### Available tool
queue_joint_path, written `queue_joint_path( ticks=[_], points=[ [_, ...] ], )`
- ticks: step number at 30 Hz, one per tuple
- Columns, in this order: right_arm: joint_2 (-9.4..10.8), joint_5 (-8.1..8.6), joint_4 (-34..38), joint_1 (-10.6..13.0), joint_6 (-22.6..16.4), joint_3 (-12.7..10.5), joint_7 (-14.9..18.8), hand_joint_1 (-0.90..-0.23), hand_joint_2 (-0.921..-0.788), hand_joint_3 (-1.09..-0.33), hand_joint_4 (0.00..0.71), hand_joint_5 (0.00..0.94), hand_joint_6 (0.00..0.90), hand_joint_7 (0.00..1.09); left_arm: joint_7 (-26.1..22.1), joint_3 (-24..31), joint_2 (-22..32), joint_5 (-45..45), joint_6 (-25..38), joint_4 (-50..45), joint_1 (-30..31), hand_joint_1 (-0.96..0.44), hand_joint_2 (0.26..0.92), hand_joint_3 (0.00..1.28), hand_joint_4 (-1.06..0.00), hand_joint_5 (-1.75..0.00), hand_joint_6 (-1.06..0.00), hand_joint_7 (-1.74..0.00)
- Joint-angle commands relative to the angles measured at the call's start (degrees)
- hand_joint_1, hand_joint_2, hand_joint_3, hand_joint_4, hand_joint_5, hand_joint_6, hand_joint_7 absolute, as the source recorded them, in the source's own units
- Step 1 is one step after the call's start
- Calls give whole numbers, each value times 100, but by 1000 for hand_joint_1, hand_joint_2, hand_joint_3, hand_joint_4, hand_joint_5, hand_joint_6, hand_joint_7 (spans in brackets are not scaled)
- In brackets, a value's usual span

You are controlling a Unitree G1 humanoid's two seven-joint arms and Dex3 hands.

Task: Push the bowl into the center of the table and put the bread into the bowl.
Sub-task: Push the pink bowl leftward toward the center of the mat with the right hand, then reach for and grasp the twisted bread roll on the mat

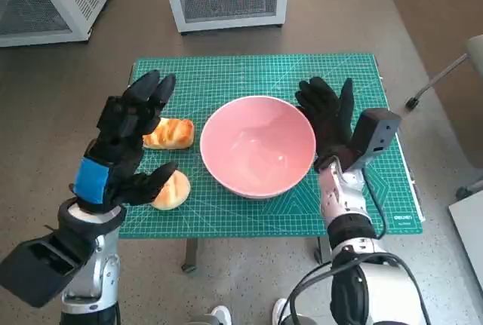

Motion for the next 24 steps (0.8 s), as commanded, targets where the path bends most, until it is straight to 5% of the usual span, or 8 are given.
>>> queue_joint_path(
  ticks=[1, 11, 18, 24],
  points=[
    [-145, -8, -74, -64, -260, 5, 172, -431, -921, -686, 277, 4, 113, 410, 8, 198, 166, 64, -125, 100, 36, -558, 921, 317, -259, -9, -124, -360],
    [-407, 154, -609, 7, -1848, 50, 1222, -479, -921, -651, 264, 5, 70, 518, 210, 651, 923, 941, -515, 826, -266, -594, 921, 320, -248, -1, -160, -283],
    [-365, 706, -1559, 260, -2669, 82, 2371, -534, -921, -649, 301, 21, 70, 539, 455, 572, 1713, 2158, -102, 1157, -621, -613, 921, 285, -209, -1, -157, -231],
    [-250, 1289, -2756, 738, -2598, 330, 3119, -522, -921, -649, 311, 23, 76, 563, 296, 348, 2072, 2436, 445, 1509, -1057, -592, 921, 136, -169, -1, -142, -191]
  ],
)
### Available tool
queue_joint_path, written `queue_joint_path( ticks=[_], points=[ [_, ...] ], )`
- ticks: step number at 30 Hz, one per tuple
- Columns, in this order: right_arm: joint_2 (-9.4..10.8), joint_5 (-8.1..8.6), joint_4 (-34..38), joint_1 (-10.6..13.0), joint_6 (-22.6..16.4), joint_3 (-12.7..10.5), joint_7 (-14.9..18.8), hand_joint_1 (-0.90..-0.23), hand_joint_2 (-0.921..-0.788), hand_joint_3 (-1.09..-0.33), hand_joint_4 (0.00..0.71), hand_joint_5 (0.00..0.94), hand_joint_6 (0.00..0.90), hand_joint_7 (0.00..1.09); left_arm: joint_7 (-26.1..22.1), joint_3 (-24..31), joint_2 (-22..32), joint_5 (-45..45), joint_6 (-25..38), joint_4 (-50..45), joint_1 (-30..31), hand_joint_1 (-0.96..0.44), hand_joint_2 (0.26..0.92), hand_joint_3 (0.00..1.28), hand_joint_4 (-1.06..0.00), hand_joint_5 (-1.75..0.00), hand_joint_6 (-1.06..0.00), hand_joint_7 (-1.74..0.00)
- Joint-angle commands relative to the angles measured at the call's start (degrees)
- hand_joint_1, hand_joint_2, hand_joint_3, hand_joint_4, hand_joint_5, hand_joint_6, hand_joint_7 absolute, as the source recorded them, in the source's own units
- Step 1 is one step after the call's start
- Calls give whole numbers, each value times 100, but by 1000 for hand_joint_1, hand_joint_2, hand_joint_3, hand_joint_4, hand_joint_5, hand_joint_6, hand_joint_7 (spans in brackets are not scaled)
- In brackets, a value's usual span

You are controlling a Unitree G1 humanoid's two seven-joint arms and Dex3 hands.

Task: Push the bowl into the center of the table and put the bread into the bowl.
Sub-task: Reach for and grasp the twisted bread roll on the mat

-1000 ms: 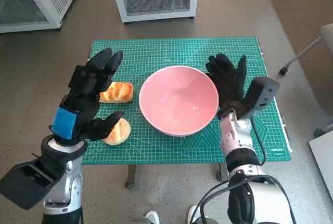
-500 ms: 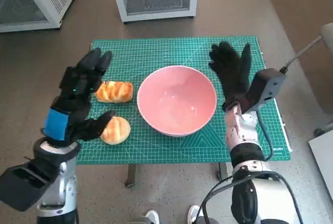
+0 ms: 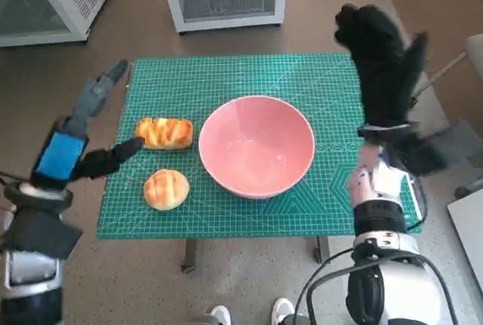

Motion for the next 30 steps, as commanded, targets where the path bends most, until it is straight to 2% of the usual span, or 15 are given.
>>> queue_joint_path(
  ticks=[1, 5, 9, 13, 17, 23, 30],
  points=[
    [149, 456, -877, 588, 221, 224, 563, -522, -921, -646, 314, 24, 77, 567, -119, -221, 280, 213, 433, 297, -409, -588, 917, 121, -167, 0, -142, -188],
    [169, 732, -1645, 957, 635, 415, 750, -521, -921, -602, 330, 28, 79, 590, -169, -504, 447, 534, 747, 521, -734, -549, 899, 31, -155, 0, -157, -162],
    [162, 822, -2222, 1264, 868, 585, 778, -530, -921, -555, 339, 28, 77, 605, -282, -863, 564, 878, 1100, 698, -1039, -500, 841, 6, -148, 0, -171, -151],
    [160, 806, -2590, 1475, 975, 696, 702, -534, -921, -536, 344, 27, 70, 608, -562, -1260, 631, 1158, 1503, 945, -1385, -423, 772, 2, -137, 0, -170, -134],
    [148, 777, -2735, 1567, 1014, 737, 636, -528, -921, -529, 345, 25, 64, 608, -905, -1650, 618, 1372, 1886, 1230, -1754, -315, 731, 2, -123, -1, -172, -115],
    [114, 717, -2850, 1646, 1032, 781, 534, -518, -921, -526, 345, 22, 57, 608, -1326, -2307, 490, 1801, 2402, 1798, -2323, -190, 717, 0, -96, -1, -186, -94],
    [82, 663, -2905, 1700, 996, 811, 455, -520, -921, -522, 342, 17, 50, 608, -1602, -2906, 315, 2142, 2664, 2572, -2793, -133, 718, 1, -83, 0, -197, -69]
  ],
)
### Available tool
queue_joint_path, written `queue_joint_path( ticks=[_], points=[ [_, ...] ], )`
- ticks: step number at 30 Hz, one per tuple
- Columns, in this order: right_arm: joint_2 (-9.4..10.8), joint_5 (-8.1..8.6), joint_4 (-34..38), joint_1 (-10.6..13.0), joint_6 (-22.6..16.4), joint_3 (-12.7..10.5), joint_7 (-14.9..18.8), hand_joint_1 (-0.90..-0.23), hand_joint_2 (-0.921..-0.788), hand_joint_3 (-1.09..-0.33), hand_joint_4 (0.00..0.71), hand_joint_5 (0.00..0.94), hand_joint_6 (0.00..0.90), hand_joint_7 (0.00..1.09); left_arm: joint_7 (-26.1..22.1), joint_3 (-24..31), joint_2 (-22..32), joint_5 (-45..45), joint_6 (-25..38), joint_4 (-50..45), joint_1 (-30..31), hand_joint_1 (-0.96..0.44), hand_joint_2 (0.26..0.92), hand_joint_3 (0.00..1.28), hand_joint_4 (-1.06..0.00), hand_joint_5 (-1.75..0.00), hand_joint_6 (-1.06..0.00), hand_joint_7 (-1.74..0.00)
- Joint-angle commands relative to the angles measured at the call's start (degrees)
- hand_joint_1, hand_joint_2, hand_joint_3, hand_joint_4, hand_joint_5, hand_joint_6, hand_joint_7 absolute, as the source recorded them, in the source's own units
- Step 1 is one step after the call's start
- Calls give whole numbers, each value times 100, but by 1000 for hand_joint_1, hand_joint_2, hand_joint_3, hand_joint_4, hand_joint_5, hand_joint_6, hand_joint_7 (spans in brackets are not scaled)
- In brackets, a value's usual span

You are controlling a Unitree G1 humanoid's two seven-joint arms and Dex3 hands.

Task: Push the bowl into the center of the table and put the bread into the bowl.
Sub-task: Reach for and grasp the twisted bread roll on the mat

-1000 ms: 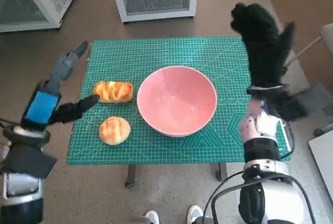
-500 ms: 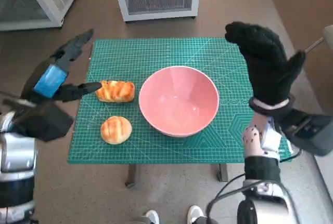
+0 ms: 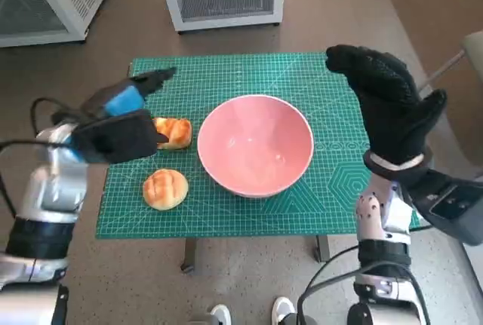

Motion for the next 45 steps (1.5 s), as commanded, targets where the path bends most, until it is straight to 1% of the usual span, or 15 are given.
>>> queue_joint_path(
  ticks=[1, 9, 18, 23, 32, 35, 37, 38, 39, 40, 41, 42, 43, 44, 45],
  points=[
    [-40, -53, -39, 180, 46, 42, -72, -521, -921, -522, 340, 16, 48, 607, -176, -360, -109, 220, 153, 504, -314, -132, 718, 1, -81, 0, -197, -65],
    [-44, -23, -72, 223, 68, 64, -73, -529, -921, -518, 334, 11, 43, 608, -254, -784, -334, 457, 342, 1289, -668, -137, 717, 1, -75, 0, -201, -46],
    [-47, -58, -105, 270, 94, 109, -136, -525, -921, -519, 332, 8, 44, 612, 3, -1085, -680, 644, 431, 2406, -1058, -161, 717, 0, -71, 0, -204, -31],
    [-40, -85, -135, 309, 80, 131, -182, -521, -921, -519, 335, 9, 43, 614, 210, -1215, -852, 707, 392, 3072, -1264, -130, 717, 0, -75, -2, -207, -25],
    [-33, -82, -229, 373, 126, 178, -264, -520, -921, -520, 337, 8, 36, 615, 940, -1489, -1093, 877, 54, 4200, -1503, -107, 750, 16, -153, -29, -258, -39],
    [-27, -81, -275, 402, 152, 199, -290, -519, -921, -520, 337, 8, 37, 617, 1290, -1558, -1137, 921, -113, 4476, -1524, -118, 771, 24, -220, -45, -311, -56],
    [-24, -68, -314, 435, 172, 213, -297, -519, -921, -519, 338, 8, 38, 619, 1662, -1599, -1121, 972, -350, 4564, -1468, -115, 801, 29, -315, -54, -380, -71],
    [-25, -61, -330, 448, 182, 219, -301, -522, -921, -518, 338, 8, 38, 620, 1812, -1620, -1110, 995, -454, 4593, -1447, -101, 826, 37, -431, -101, -447, -98],
    [-23, -54, -351, 464, 194, 226, -307, -523, -921, -517, 338, 8, 38, 620, 2025, -1655, -1082, 1038, -608, 4629, -1411, -95, 837, 36, -475, -114, -474, -103],
    [-23, -50, -367, 474, 203, 232, -313, -523, -921, -517, 339, 8, 38, 621, 2163, -1681, -1065, 1064, -711, 4666, -1395, -5, 854, 55, -503, -349, -521, -122],
    [-20, -52, -383, 483, 209, 239, -322, -524, -921, -517, 339, 8, 38, 622, 2246, -1698, -1054, 1073, -778, 4701, -1391, 124, 878, 99, -524, -710, -589, -151],
    [-19, -51, -401, 496, 219, 244, -328, -525, -921, -517, 339, 8, 38, 622, 2390, -1711, -1017, 1085, -917, 4727, -1363, 207, 893, 127, -537, -941, -632, -170],
    [-18, -49, -422, 510, 230, 248, -335, -525, -921, -516, 339, 8, 38, 622, 2554, -1729, -967, 1102, -1070, 4740, -1331, 165, 899, 130, -542, -1009, -620, -385],
    [-17, -48, -439, 521, 240, 251, -341, -525, -921, -516, 339, 7, 38, 623, 2676, -1744, -932, 1115, -1184, 4756, -1311, 106, 907, 142, -543, -1151, -602, -659],
    [-17, -48, -460, 534, 251, 254, -349, -525, -921, -516, 339, 7, 38, 623, 2798, -1759, -891, 1131, -1291, 4757, -1294, 68, 912, 145, -549, -1264, -606, -789]
  ],
)
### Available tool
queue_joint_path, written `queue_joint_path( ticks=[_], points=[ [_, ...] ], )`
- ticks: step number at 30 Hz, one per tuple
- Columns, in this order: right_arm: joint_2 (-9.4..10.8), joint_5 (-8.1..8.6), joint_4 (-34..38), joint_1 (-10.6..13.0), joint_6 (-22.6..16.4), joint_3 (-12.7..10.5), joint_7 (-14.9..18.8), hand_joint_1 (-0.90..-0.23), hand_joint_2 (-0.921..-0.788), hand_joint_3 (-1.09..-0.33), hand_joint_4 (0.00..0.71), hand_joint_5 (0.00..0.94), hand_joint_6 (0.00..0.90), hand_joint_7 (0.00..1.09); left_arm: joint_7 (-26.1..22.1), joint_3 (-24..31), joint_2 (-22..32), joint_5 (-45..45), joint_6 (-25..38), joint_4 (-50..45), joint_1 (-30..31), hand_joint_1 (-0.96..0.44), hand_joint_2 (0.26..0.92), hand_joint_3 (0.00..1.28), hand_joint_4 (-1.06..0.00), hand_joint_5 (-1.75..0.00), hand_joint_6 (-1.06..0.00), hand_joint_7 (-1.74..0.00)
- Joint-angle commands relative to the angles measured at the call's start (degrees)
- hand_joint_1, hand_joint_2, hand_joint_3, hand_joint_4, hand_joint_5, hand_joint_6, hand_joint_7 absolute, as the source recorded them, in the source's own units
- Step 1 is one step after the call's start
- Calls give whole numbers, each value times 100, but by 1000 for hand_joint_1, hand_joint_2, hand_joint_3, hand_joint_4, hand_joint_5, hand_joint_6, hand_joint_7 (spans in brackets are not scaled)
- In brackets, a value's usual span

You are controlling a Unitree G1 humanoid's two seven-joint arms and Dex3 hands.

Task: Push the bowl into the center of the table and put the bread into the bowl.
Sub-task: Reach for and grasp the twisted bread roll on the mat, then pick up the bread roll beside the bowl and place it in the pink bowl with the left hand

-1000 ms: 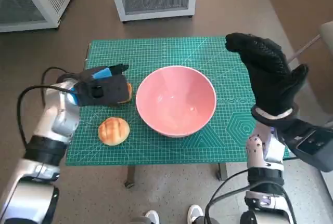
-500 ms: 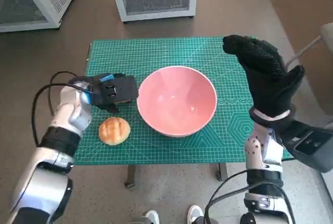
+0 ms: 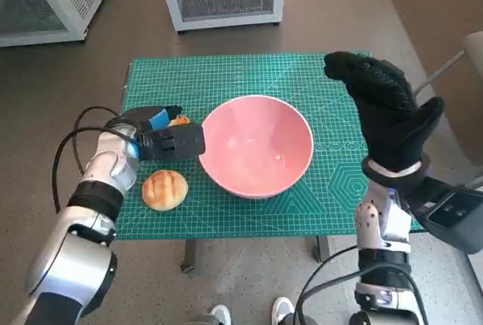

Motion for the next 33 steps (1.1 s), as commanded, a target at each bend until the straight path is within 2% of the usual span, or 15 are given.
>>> queue_joint_path(
  ticks=[1, 4, 8, 13, 17, 23, 28, 33],
  points=[
    [-7, -41, -78, 191, 109, 34, -68, -525, -921, -516, 339, 7, 36, 623, 521, -97, 208, 139, -502, 123, 165, 44, 915, 143, -553, -1318, -610, -890],
    [-2, -46, -118, 216, 128, 44, -95, -525, -921, -516, 339, 7, 32, 622, 629, -46, 292, 112, -659, 79, 149, 15, 919, 138, -560, -1334, -608, -1062],
    [4, -25, -136, 235, 143, 51, -96, -529, -921, -511, 339, 6, 28, 620, 583, 106, 388, -16, -702, -84, 82, 4, 920, 143, -561, -1242, -590, -1241],
    [18, -15, -129, 241, 152, 57, -87, -531, -921, -507, 340, 6, 28, 620, 469, 315, 523, -151, -616, -511, 18, 1, 921, 130, -568, -1225, -610, -1245],
    [33, -8, -98, 233, 150, 62, -77, -532, -921, -507, 340, 6, 28, 620, 392, 582, 755, -264, -497, -1519, 218, 1, 921, 107, -612, -1224, -616, -1199],
    [43, 5, -55, 202, 153, 76, -60, -534, -921, -506, 340, 5, 28, 620, 356, 1200, 1004, -478, -326, -3676, 914, 1, 920, 84, -677, -1193, -605, -1173],
    [49, 18, -26, 173, 171, 88, -47, -530, -921, -506, 340, 5, 26, 619, 251, 1504, 967, -501, -122, -5217, 1365, 1, 920, 80, -692, -1141, -596, -1218],
    [56, 32, -33, 173, 189, 102, -31, -528, -921, -507, 339, 4, 24, 619, 134, 1595, 826, -430, -60, -6215, 1616, 1, 918, 68, -725, -1105, -599, -1215]
  ],
)
